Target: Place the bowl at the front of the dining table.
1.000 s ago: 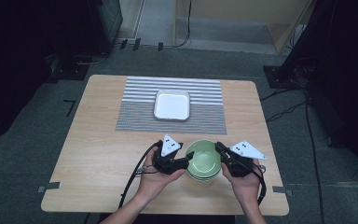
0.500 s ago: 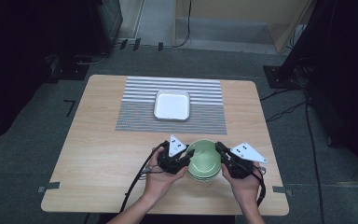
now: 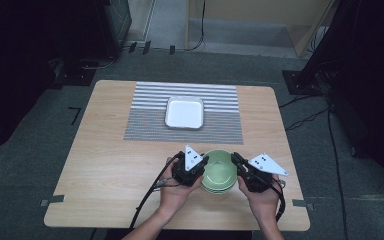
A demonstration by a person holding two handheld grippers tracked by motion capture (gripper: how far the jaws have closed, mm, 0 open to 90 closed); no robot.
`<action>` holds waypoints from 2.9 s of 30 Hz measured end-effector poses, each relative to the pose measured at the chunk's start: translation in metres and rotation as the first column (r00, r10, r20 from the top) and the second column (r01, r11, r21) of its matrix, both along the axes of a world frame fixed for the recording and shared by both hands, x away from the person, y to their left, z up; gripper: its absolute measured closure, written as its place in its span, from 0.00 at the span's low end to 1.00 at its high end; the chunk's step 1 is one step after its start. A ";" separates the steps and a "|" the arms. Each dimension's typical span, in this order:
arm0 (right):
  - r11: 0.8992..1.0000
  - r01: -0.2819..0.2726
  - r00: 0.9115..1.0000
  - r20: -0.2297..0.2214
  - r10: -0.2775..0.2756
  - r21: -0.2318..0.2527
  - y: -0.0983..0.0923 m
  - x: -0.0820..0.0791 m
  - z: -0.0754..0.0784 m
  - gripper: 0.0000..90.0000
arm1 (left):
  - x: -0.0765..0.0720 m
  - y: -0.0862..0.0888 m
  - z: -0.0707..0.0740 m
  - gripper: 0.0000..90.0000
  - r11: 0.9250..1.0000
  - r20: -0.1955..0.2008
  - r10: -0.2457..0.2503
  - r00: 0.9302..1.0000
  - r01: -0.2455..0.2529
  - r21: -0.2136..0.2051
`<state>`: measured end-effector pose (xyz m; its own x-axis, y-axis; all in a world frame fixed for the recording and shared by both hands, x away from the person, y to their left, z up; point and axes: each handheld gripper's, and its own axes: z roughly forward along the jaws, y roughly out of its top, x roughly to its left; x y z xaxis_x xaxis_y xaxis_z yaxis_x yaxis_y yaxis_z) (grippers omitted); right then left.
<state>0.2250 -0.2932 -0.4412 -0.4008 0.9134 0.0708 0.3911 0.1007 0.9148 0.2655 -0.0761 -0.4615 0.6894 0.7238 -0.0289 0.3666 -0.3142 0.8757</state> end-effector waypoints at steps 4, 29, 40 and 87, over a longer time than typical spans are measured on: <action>1.000 -0.004 1.000 -0.029 0.004 0.015 -0.002 0.001 0.000 0.92 | 0.000 0.000 0.001 0.92 1.000 0.025 -0.016 1.000 0.016 0.011; 0.997 0.033 0.992 0.122 -0.025 -0.066 0.009 -0.008 0.008 0.93 | 0.001 0.006 0.015 0.91 0.996 0.006 -0.023 1.000 0.024 -0.084; 1.000 0.025 0.995 0.096 -0.025 -0.003 0.011 -0.008 0.007 0.93 | -0.005 0.013 0.021 0.93 0.993 0.086 0.010 0.996 0.001 -0.120; 0.997 0.054 0.998 -0.029 -0.052 0.052 0.025 0.010 0.022 0.94 | -0.022 0.133 0.041 0.20 0.975 0.156 0.080 0.985 -0.045 -0.217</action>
